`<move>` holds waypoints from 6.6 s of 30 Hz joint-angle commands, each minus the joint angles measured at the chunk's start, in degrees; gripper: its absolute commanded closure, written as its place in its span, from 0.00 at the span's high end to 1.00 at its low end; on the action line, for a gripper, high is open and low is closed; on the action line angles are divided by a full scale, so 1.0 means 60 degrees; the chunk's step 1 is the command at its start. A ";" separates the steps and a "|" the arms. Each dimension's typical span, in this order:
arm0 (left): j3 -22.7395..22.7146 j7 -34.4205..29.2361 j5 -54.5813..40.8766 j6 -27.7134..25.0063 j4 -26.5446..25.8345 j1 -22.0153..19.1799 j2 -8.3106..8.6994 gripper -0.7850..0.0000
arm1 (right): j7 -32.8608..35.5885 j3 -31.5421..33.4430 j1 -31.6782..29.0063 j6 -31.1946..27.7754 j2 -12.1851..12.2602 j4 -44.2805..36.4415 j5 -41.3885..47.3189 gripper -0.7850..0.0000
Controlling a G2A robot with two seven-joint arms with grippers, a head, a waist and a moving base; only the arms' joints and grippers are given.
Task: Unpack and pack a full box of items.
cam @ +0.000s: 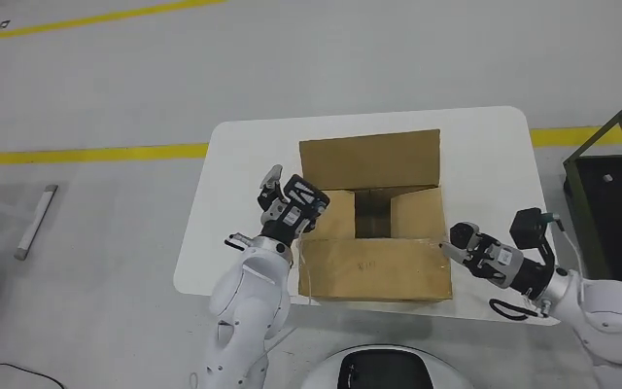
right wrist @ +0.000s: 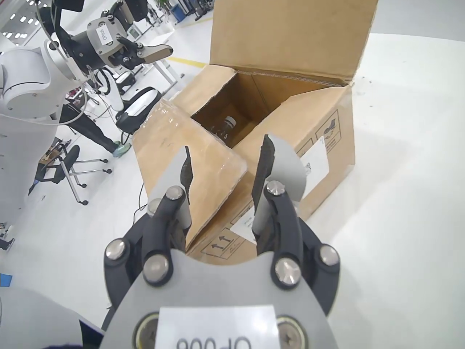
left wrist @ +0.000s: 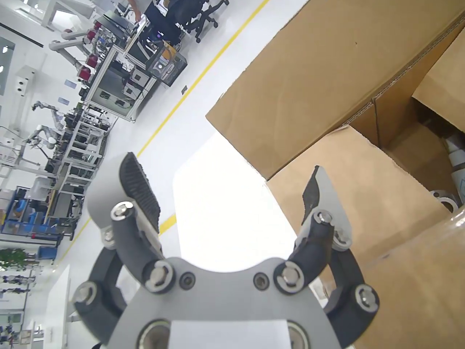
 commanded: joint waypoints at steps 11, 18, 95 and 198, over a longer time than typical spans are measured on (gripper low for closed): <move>0.0147 0.0154 0.0072 0.0000 0.0262 -0.0193 0.0002 1.00 | 0.0183 -0.0033 -0.0066 -0.0287 0.0099 -0.0012 0.0461 0.41; 0.0158 0.0206 0.0079 0.0056 0.0316 -0.0248 0.0005 1.00 | 0.0424 0.0161 -0.0275 -0.0614 0.0187 -0.0136 0.0901 0.23; 0.1329 -0.1958 -0.3179 -0.4032 -0.0523 -0.1213 0.0074 1.00 | -0.4139 0.0417 -0.0432 -0.0341 0.0398 -0.0949 -0.3456 0.48; 0.1256 -0.2194 -0.0766 -0.1628 0.0358 -0.0147 0.0717 0.00 | -0.3596 -0.0493 -0.0398 0.0567 0.0577 -0.0351 -0.4211 0.00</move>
